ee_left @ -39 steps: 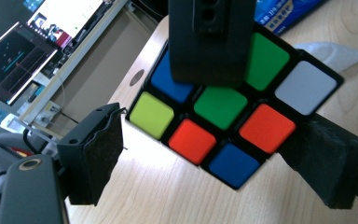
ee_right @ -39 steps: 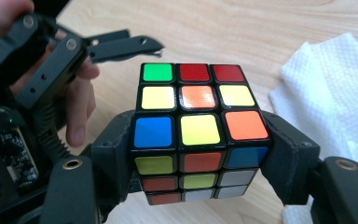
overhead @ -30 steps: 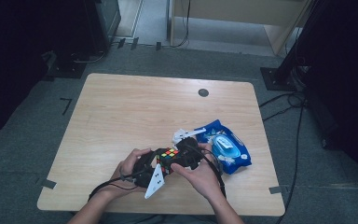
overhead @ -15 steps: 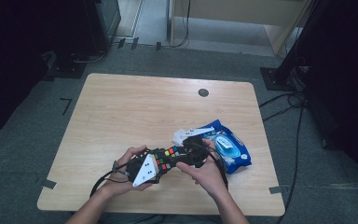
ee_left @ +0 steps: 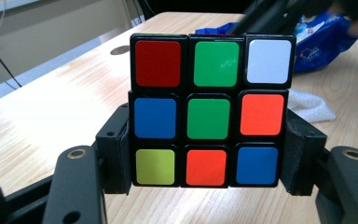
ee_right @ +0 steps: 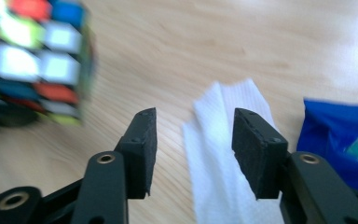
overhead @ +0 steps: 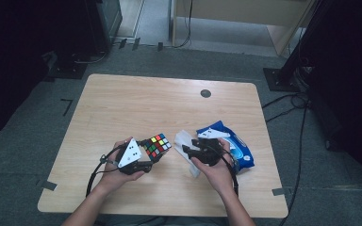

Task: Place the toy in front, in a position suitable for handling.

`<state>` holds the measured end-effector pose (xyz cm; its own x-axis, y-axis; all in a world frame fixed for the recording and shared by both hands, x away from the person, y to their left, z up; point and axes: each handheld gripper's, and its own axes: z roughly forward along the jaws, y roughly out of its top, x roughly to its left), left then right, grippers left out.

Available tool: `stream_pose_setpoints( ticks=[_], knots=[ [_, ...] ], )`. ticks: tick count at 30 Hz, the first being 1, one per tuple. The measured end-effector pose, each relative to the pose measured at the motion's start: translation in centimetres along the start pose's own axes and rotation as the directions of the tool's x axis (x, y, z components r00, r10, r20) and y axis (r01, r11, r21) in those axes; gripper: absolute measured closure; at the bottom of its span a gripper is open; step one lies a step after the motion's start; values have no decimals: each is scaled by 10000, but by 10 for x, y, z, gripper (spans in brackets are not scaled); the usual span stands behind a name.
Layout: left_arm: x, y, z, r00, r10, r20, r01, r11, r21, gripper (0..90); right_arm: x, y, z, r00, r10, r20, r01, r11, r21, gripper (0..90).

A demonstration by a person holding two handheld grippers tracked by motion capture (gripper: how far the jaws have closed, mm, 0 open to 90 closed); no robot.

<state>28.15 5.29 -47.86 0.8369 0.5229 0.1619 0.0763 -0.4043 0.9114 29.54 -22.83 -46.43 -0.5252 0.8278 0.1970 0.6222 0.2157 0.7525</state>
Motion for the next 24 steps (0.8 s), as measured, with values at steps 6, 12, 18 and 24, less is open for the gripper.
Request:
stream_pose_setpoints(
  ticks=[6, 12, 18, 24],
  knots=[
    [0, -1, 3, 9994, -356, 9, 356, 9993, 79, 344, -7, -19, 25, 9966, -253, 786, 176, 9951, 968, 521],
    [1, 1, 1, 9983, -576, 38, 577, 9983, -66, 344, -8, -28, 34, 9938, -286, 1076, 164, 9935, 1124, 698],
    [0, 0, 2, 9984, -555, 100, 555, 9985, -24, 344, -12, -26, 24, 9953, 301, 915, -364, 9970, 688, 897],
    [-4, 1, 4, 9990, -396, 203, 396, 9992, 9, 344, 13, 1, -17, 9994, 119, -329, -162, 9911, -1325, 900]
  ],
)
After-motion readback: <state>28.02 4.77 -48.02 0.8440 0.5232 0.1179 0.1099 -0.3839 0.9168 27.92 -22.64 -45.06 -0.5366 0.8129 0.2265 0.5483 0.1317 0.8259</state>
